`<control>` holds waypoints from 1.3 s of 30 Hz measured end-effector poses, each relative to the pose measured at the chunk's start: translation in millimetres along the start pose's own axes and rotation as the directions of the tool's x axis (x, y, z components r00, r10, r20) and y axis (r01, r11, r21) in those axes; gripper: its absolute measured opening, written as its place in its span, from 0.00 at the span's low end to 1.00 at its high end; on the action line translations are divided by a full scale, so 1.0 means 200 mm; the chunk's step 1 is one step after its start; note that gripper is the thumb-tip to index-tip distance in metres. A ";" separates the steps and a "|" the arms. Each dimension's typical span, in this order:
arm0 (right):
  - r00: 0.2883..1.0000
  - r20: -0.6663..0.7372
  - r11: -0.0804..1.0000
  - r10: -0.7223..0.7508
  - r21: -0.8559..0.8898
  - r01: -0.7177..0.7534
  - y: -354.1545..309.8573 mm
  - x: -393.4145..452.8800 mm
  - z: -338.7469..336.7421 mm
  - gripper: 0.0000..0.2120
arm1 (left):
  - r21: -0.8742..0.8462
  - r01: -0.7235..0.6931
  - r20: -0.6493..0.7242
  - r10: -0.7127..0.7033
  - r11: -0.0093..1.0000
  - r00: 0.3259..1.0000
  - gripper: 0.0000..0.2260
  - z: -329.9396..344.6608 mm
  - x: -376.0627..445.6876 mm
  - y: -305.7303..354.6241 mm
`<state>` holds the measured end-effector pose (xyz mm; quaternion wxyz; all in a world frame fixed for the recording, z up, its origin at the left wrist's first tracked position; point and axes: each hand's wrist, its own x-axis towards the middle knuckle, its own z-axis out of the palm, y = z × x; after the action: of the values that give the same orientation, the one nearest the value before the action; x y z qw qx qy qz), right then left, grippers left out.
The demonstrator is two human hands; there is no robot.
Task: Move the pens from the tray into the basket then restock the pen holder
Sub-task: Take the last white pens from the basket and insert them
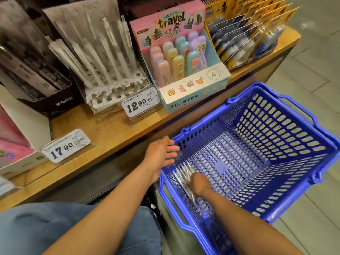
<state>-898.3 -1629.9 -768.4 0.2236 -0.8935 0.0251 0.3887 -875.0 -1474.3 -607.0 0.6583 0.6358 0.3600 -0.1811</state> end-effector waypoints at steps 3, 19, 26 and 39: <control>0.992 -0.127 0.872 0.001 0.486 0.061 -0.07 -0.10 -0.15 0.14 | 0.008 -0.008 -0.018 0.008 1.000 1.000 0.12 0.02 -0.01 -0.01; 0.956 -0.262 0.621 -0.135 0.729 0.288 -0.20 -0.20 -0.38 0.10 | -0.059 0.047 0.064 -0.043 0.997 0.997 0.11 0.06 -0.02 -0.02; 0.997 -0.024 0.993 0.070 -0.097 -0.072 0.13 0.12 -0.05 0.14 | -0.082 0.093 0.070 -0.087 0.992 0.994 0.13 0.06 0.00 -0.02; 0.997 0.082 0.871 0.005 -0.490 0.036 0.11 0.25 -0.03 0.17 | -0.097 0.092 0.067 -0.086 0.991 0.994 0.12 0.05 0.02 -0.03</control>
<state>-864.3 -1645.9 -808.0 -0.0064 -0.9046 -0.0908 0.4164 -874.4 -1484.5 -614.3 0.6916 0.5792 0.3758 -0.2121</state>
